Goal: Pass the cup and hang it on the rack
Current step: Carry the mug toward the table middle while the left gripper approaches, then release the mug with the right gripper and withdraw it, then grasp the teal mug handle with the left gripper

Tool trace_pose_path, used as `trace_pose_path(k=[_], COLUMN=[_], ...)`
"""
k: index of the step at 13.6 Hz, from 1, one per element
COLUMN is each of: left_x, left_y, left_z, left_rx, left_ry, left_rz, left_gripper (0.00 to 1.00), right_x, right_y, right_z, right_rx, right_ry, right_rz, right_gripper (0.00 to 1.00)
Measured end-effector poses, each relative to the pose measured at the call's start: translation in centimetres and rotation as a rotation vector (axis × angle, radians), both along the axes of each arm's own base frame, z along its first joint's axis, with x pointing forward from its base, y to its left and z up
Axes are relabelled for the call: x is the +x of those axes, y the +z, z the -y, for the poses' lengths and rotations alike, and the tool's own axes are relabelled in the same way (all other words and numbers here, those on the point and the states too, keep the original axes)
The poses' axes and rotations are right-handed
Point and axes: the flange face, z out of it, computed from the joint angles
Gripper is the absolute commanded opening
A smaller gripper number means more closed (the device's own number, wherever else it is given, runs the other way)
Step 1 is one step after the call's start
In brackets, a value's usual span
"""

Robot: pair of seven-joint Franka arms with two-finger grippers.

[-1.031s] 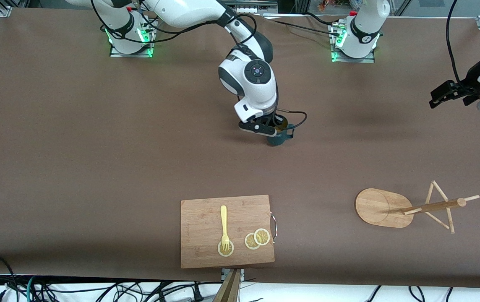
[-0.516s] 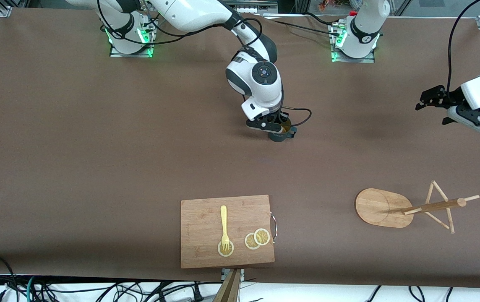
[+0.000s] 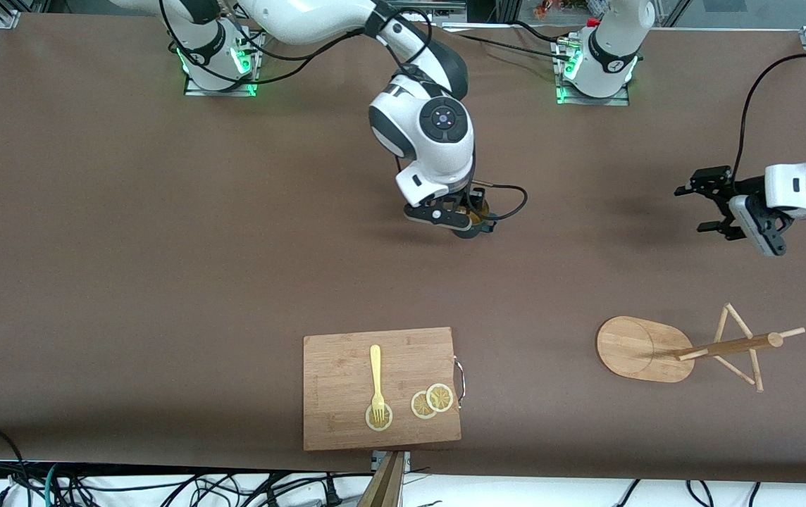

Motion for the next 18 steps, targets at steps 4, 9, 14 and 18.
trace_pose_path(k=[4,9,14,18], left_x=[-0.2,-1.0,-2.5,-3.4], left_y=[-9.6,-15.7,-22.6,-25.2], left_z=[2.9,7.2,14.8,19.5], left_rx=[-0.329,-0.610,-0.942,-1.073], left_ry=[-0.141,-0.399,-0.475,-0.482], left_rz=[0.050,0.233,0.452,0.548], left_gripper=[1.00,1.00,1.00,1.00], right_x=[5.8,13.7,16.5,15.2], right_y=[6.4,14.5,19.3,23.7], right_z=[9.1,26.5,44.4,56.0], right_rx=[-0.040,-0.027,-0.015,-0.016], right_ry=[0.143,0.249,0.280,0.183], right_rz=[-0.040,-0.034,-0.078,-0.079], right_gripper=[1.00,1.00,1.00,1.00])
